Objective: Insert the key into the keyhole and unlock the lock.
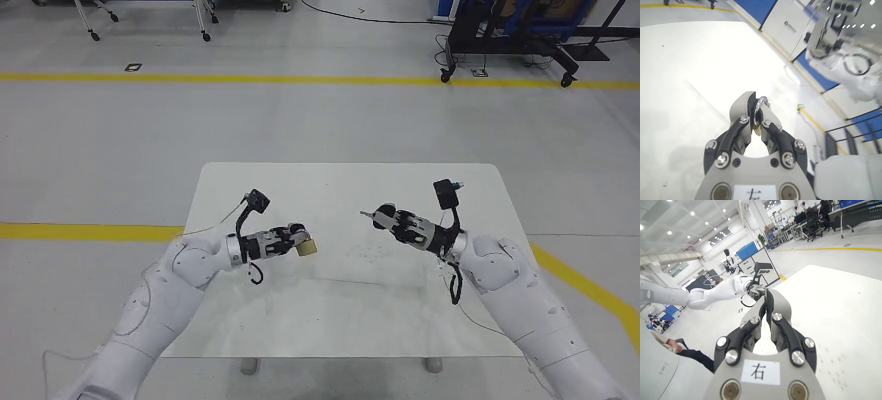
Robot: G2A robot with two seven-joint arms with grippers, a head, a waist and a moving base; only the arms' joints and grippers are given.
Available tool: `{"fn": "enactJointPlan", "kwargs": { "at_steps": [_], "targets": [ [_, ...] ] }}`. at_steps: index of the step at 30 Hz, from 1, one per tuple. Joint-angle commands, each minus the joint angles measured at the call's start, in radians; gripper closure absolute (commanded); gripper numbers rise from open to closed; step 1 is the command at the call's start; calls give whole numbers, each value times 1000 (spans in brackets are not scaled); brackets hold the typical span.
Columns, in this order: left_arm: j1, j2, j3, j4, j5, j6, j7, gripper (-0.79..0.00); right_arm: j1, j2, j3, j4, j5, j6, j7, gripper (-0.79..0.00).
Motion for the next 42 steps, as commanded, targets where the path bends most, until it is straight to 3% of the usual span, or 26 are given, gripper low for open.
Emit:
{"fn": "enactJointPlan", "kwargs": {
  "at_steps": [1, 4, 13, 16, 20, 27, 32, 42],
  "targets": [
    [-56, -26, 39, 87, -291, -23, -90, 0, 18, -11, -15, 31, 28, -18, -51, 0],
    [-94, -59, 71, 154, -558, -52, -169, 0, 33, -25, -12, 71, 60, -47, -146, 0],
    [-89, -60, 64, 153, -566, -37, -140, 0, 33, -25, -12, 71, 60, -47, -146, 0],
    [-62, -67, 69, 117, -673, 154, -131, 0, 33, -25, -12, 71, 60, -47, -146, 0],
    [-100, -83, 66, 155, -830, 493, -121, 0, 27, -31, -11, 34, -41, 68, -182, 0],
    [-192, -134, 132, 212, -885, 809, -68, 0, -17, -38, 11, -28, -199, 159, -287, 0],
    [-240, -174, 163, 235, -949, 869, -110, 0, -63, -37, 48, -78, -282, 241, -338, 0],
    [-240, -174, 163, 235, -949, 869, -110, 0, -70, -36, 51, -87, -284, 252, -337, 0]
  ]
}}
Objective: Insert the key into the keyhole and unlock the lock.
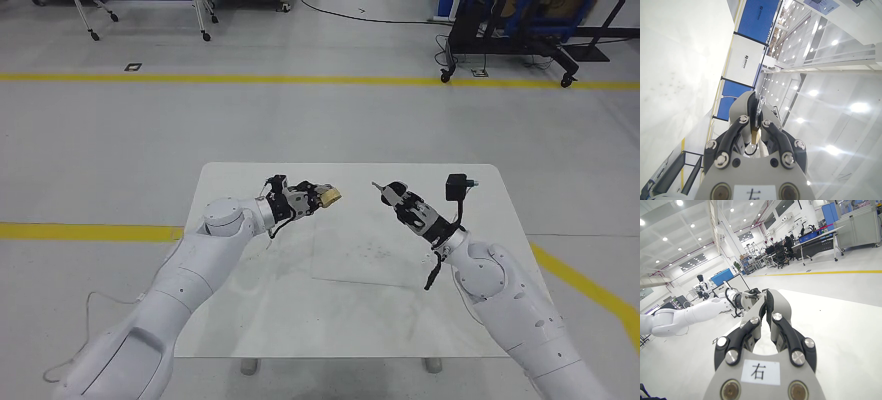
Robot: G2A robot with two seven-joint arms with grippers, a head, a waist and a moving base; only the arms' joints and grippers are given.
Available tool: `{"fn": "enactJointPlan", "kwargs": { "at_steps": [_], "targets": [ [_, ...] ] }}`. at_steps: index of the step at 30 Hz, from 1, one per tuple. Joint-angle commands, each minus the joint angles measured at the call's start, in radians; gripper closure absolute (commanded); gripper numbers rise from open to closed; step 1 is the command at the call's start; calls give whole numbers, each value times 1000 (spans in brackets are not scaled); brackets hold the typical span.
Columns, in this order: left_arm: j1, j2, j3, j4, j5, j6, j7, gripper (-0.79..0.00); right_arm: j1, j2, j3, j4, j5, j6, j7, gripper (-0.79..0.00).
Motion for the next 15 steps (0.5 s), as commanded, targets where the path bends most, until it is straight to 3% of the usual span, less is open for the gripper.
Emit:
{"fn": "enactJointPlan", "kwargs": {
  "at_steps": [1, 5, 9, 15],
  "targets": [
    [0, 0, 0, 0, 0, 0, 0, 0, 0, 0, 0, 0, 0, 0, 0, 0],
    [32, -1, -22, 1, -31, -8, 42, 0, 2, -1, 2, -22, -60, 53, -1, 0],
    [57, -4, -38, -59, -6, -86, 112, 0, -14, -6, -18, -67, -88, 103, 32, 0],
    [94, -16, -47, -114, -1, -103, 212, 0, -23, -19, -65, -102, -103, 257, 113, 0]
  ]
}}
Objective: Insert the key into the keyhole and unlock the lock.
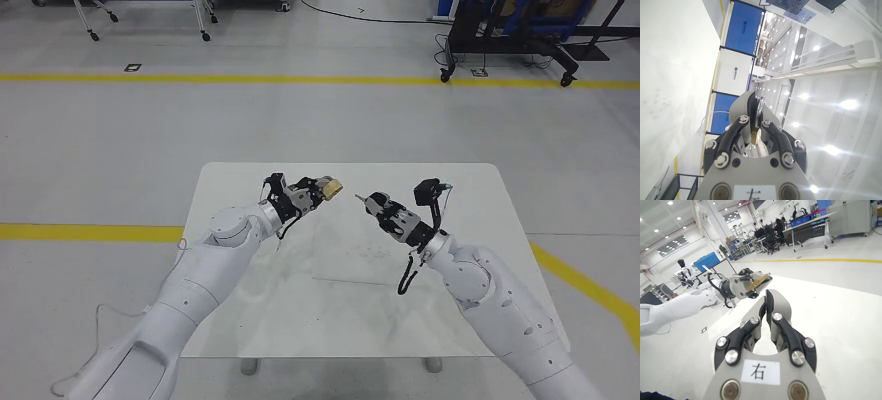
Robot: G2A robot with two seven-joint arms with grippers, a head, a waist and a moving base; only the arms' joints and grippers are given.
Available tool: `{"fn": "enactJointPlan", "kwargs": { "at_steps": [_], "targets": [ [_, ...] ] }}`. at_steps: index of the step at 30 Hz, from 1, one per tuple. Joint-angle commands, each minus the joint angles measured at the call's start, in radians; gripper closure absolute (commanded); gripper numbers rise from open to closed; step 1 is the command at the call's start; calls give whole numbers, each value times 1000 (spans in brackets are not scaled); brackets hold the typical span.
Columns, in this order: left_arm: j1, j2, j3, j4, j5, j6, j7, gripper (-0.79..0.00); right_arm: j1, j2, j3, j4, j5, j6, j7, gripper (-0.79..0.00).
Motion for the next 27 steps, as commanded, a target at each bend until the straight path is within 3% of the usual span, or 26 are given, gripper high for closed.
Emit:
{"fn": "enactJointPlan", "kwargs": {
  "at_steps": [1, 13, 27],
  "targets": [
    [8, -3, -4, -6, 8, -4, 35, 0, -5, -5, -13, -9, 21, 38, 16, 0],
    [45, -13, -4, -66, 209, -111, 203, 0, -1, -41, -61, 11, 304, 57, 40, 0],
    [75, -20, -37, -93, 265, -87, 186, 0, 35, -66, -69, 68, 377, 65, 48, 0]
  ]
}}
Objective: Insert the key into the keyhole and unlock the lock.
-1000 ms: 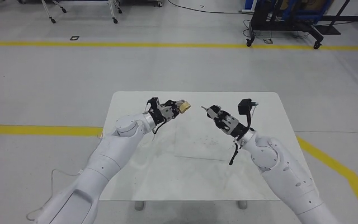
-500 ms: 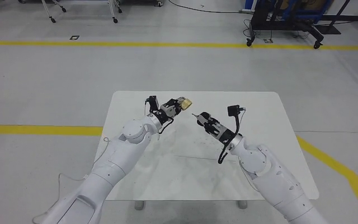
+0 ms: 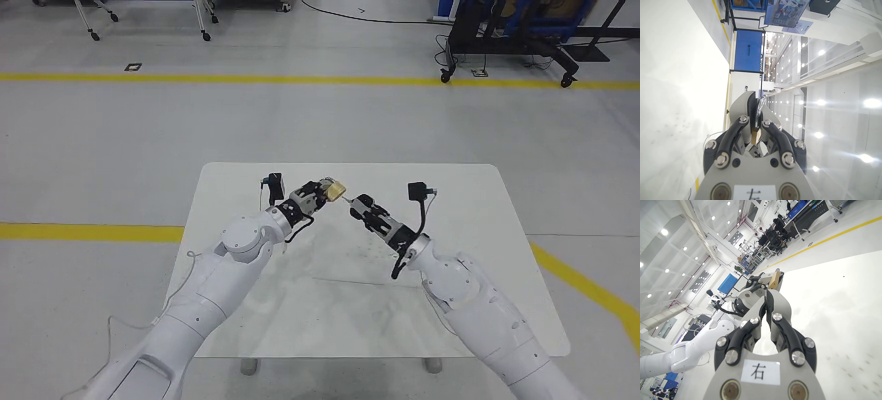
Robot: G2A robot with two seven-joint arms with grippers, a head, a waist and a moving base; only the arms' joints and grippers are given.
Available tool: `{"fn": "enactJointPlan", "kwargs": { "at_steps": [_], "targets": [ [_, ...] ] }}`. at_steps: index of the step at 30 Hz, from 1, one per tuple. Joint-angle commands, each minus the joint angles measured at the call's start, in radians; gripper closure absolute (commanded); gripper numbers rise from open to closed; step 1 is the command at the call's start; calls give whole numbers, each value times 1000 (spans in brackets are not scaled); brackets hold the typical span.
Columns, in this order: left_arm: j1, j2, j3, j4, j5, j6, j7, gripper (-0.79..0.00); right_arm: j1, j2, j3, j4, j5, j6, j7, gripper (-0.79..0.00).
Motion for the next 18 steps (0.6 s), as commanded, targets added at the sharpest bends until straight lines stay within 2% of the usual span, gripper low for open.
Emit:
{"fn": "enactJointPlan", "kwargs": {
  "at_steps": [1, 18],
  "targets": [
    [4, -1, -4, -3, 8, 0, -2, 0, 3, -3, -1, 6, 3, 5, 4, 0],
    [23, -14, -32, -12, 73, -7, 9, 0, 22, -23, 6, 53, 26, 16, 21, 0]
  ]
}}
